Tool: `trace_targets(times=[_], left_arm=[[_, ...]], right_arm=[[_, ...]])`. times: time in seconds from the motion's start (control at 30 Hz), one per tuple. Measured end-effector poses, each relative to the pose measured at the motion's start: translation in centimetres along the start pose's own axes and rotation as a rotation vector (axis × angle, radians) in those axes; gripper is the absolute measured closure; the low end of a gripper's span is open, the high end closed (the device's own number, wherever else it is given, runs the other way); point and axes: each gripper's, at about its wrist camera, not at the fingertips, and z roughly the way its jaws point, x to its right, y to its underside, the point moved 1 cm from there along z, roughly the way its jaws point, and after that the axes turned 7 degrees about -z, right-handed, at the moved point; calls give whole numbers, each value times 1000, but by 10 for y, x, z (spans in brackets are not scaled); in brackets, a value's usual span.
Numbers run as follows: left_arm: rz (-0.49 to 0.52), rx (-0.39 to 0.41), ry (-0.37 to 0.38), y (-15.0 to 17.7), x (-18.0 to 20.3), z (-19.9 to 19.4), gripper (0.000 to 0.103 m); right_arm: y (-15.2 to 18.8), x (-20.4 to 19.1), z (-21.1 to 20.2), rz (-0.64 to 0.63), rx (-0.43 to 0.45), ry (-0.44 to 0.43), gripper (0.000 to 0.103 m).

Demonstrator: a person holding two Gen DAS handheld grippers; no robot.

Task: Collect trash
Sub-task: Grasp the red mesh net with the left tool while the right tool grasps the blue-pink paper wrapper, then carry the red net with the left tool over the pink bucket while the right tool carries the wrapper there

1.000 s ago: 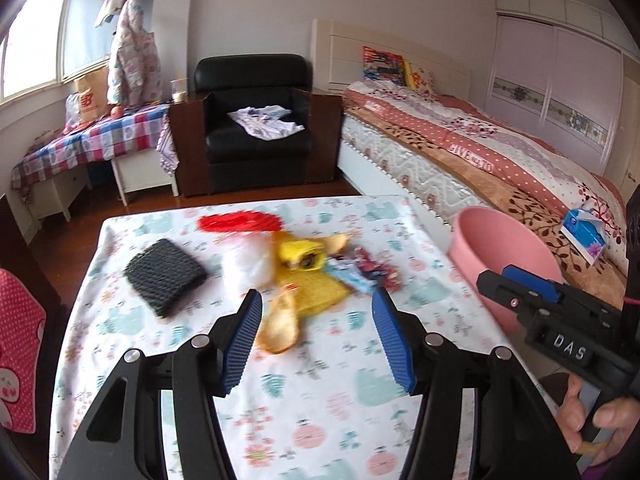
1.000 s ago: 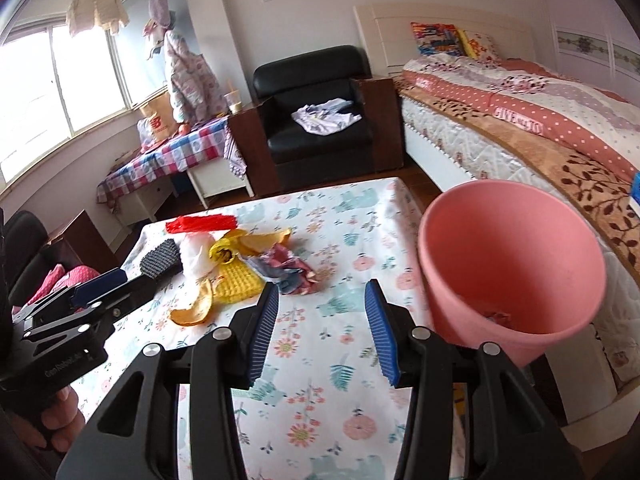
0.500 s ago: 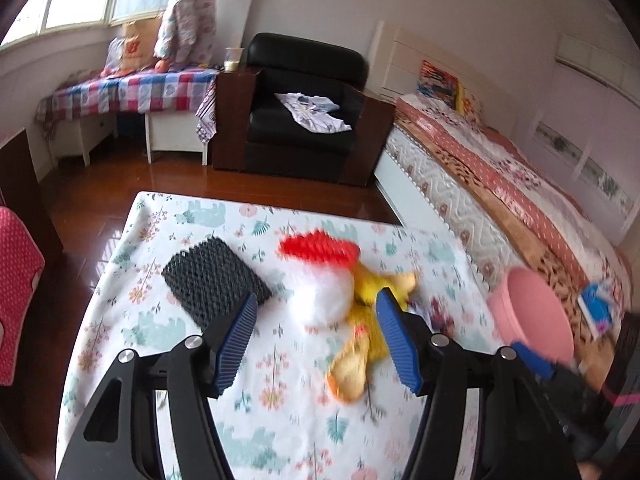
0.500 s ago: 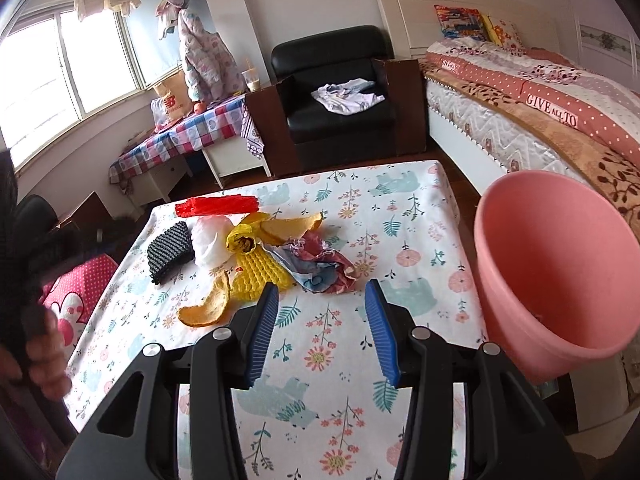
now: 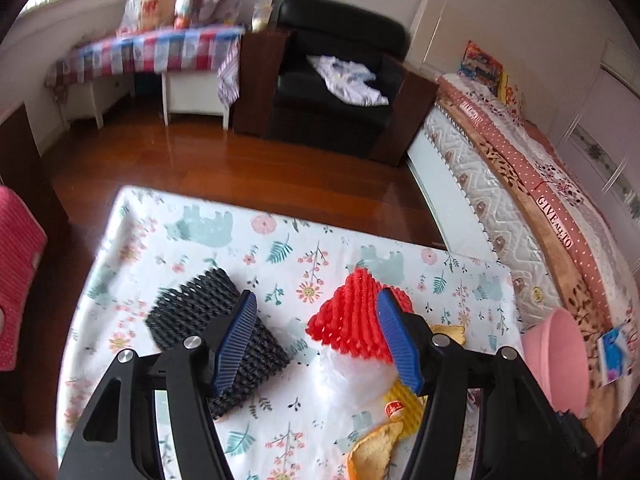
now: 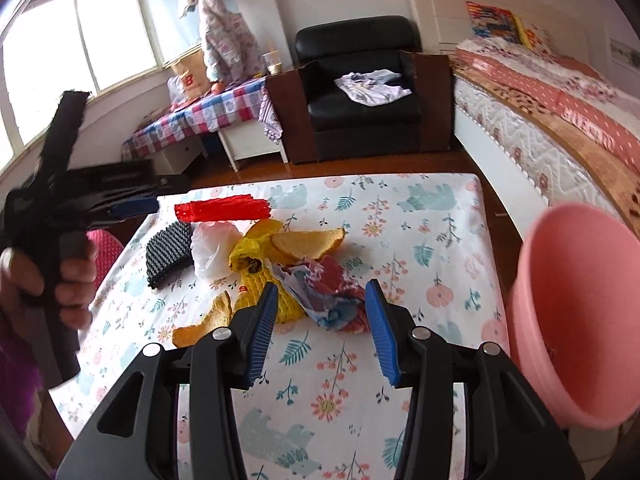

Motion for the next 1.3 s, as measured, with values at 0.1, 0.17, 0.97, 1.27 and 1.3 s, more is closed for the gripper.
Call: trace_targets(times=[0.1, 0.17, 0.97, 1.27, 1.3], left_arm=[[-29, -73, 34, -4, -4, 16, 41], [-33, -108, 59, -3, -5, 23, 43], [82, 63, 144, 38, -4, -51, 96], [108, 113, 145, 62, 4, -76, 96], [111, 118, 145, 65, 5, -79, 96]], right_arm=[[-2, 1, 9, -29, -20, 0, 45], [-3, 2, 15, -41, -41, -4, 45], [6, 7, 55, -89, -142, -7, 63], [12, 5, 24, -39, -94, -16, 92], [12, 5, 21, -36, -89, -17, 92]])
